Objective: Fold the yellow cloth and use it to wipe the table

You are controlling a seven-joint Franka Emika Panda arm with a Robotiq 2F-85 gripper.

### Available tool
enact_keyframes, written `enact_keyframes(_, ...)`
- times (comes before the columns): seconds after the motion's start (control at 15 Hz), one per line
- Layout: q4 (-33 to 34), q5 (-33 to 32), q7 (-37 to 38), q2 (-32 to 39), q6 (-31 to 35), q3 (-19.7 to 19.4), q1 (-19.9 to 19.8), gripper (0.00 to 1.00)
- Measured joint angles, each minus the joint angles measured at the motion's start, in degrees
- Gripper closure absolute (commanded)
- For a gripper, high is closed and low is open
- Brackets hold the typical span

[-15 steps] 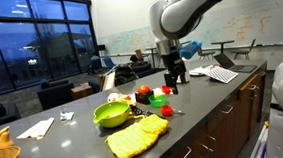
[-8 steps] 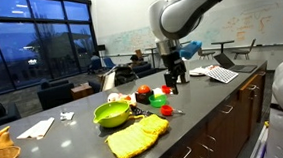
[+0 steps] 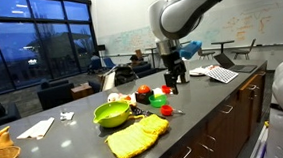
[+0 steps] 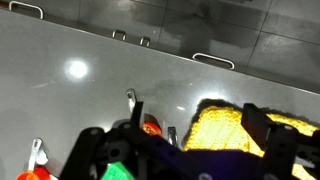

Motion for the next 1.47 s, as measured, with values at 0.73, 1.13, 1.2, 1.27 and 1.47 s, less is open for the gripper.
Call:
enact_keyframes(0.73, -0.3, 0.1, 0.0, 4.3, 11.9, -1.2, 0.8, 0.0)
enact_keyframes(1.13, -1.1, 2.8, 0.0, 12.9, 21.2, -3.5, 0.7, 0.0)
enact_keyframes(1.2, -1.3, 3.8, -0.2, 14.7, 22.6, -4.1, 0.7, 0.0)
enact_keyframes(1.27, -1.4, 4.9, -0.4, 16.5, 24.1, -4.6, 0.7, 0.0)
enact_keyframes(1.47, -1.4, 9.0, -2.3, 21.4, 26.9, -5.5, 0.9, 0.0)
